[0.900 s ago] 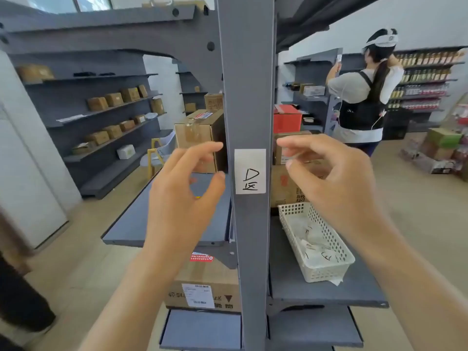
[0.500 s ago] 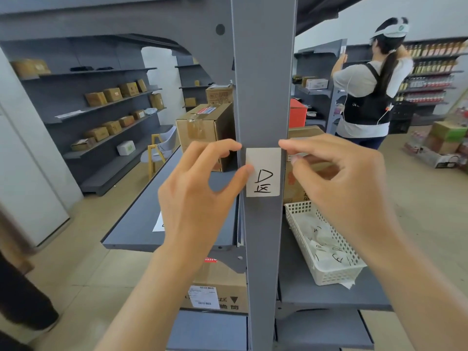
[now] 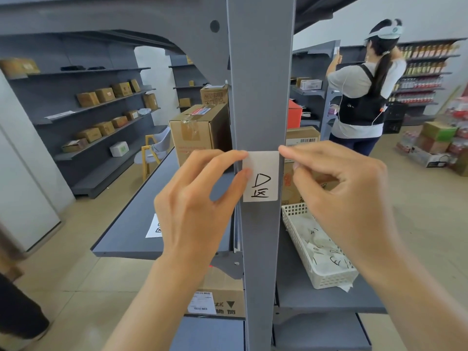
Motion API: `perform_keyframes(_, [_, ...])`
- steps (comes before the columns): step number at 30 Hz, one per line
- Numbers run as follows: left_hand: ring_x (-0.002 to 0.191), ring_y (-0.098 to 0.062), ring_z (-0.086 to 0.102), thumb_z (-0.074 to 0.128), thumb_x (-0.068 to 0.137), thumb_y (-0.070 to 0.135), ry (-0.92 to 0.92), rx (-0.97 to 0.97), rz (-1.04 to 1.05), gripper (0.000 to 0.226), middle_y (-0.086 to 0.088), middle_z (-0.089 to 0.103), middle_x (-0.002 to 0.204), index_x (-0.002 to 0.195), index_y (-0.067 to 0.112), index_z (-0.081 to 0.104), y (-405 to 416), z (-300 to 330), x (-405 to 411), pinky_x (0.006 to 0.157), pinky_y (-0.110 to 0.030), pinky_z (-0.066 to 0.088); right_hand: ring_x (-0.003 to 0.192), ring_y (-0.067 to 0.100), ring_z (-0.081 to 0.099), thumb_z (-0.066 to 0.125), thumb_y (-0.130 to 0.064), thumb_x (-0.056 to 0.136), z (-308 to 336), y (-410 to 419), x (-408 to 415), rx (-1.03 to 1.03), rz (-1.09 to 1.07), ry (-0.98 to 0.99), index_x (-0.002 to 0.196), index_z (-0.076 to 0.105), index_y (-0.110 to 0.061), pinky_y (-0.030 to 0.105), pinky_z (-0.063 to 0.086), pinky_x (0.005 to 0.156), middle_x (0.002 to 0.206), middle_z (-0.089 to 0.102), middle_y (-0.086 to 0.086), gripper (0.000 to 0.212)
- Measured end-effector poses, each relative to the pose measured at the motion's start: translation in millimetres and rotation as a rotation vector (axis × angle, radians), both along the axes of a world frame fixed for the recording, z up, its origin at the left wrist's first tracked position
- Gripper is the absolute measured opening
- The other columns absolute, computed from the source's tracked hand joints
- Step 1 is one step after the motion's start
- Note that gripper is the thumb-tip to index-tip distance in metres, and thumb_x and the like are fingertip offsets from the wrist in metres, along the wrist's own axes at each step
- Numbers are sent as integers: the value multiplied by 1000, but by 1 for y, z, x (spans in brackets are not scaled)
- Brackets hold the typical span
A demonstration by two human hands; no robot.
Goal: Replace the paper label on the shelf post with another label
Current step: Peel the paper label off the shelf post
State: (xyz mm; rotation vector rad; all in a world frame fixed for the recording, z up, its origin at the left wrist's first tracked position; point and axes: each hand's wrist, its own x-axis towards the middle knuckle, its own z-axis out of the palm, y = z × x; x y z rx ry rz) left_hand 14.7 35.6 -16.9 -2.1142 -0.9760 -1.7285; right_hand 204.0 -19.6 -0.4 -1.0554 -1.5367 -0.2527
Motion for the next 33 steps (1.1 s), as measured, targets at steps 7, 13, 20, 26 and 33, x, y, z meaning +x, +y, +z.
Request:
perform_keyframes(7, [83,-18,68,74,95,30,20,2,-1,12,-2,72,99,95,19,79,1,-5,2,55,-36,54,67,12,67,64,5,89,-2,1,-2,9,-10,-3,111,80,-15,28,56,65,99,76,-7,33])
perform_keyframes(13, [83,-6,60,78,91,29,-78,-88,-56,11,2,66,102,101,23,76,-3,3,1,62,-30,54,65,16,67,64,4,88,-2,-1,-4,11,-43,13,110,81,-17,36,56,61,98,77,-8,34])
perform_keyframes(20, [90,-16,68,74,91,28,-232,-224,-184,32,6,62,104,121,21,63,-6,15,2,74,-25,57,68,0,59,63,0,88,0,-3,-9,8,-109,-34,109,82,-18,26,54,61,99,77,-9,34])
perform_keyframes(26, [91,-18,69,78,89,27,-226,-247,-214,38,6,62,106,122,22,59,-6,11,5,75,-28,56,85,15,71,60,-2,91,-8,-4,-14,96,-258,-174,117,79,-15,35,58,61,105,78,-6,35])
perform_keyframes(33, [97,-15,66,82,85,35,-210,-273,-222,52,5,64,112,128,25,54,-2,10,9,78,-21,55,84,22,73,62,-1,89,-9,-1,-13,157,-314,-216,111,81,-15,36,59,61,100,80,-4,32])
